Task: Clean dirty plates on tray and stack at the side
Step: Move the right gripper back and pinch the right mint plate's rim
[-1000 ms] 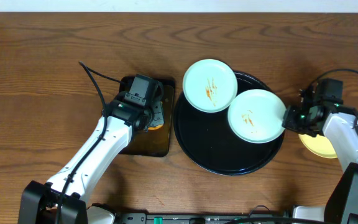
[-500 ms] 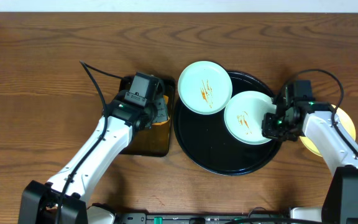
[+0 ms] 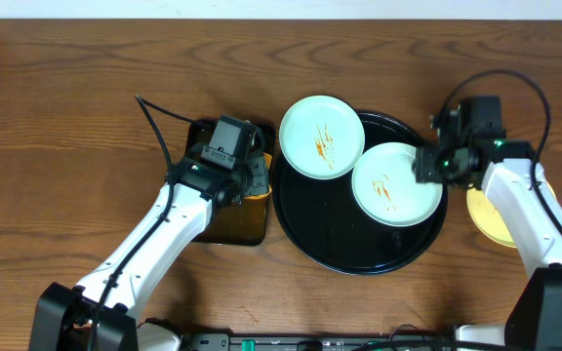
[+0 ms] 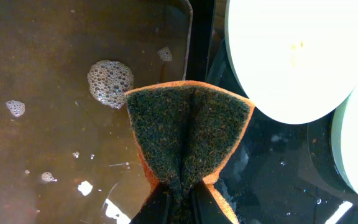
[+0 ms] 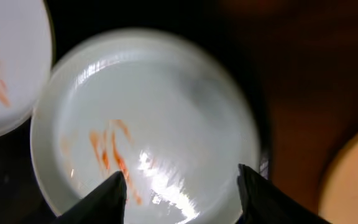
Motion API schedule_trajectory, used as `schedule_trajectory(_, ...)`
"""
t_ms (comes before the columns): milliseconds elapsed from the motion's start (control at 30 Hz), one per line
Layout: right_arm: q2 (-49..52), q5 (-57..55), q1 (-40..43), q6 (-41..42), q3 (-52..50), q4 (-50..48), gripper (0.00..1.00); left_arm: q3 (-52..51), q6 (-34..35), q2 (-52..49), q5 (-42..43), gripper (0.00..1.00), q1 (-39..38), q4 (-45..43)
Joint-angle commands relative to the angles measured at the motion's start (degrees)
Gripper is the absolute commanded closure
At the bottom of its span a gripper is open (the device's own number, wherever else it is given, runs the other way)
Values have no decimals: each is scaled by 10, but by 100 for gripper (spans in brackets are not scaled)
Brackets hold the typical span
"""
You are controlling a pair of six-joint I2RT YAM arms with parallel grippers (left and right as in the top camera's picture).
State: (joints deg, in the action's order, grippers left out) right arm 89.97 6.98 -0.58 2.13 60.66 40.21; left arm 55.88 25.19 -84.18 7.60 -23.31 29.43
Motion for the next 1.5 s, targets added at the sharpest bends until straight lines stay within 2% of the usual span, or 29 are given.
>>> schedule_trajectory(0,8,-42,2,-64,17,-10,42,-2,-10,11,5,92,1,1)
schedule_trajectory(233,41,-42,2,-111,18,-38,45,-2,-10,11,5,92,1,1)
schedule_trajectory(467,76,-39,2,-121,17,-79,48,-2,-10,11,5,92,1,1)
schedule_trajectory(767,124,-9,-2,-121,17,-71,51,-2,-10,11,5,92,1,2)
schedule_trajectory(1467,112,-24,-10,-121,31,-89,46,-2,-10,11,5,92,1,3)
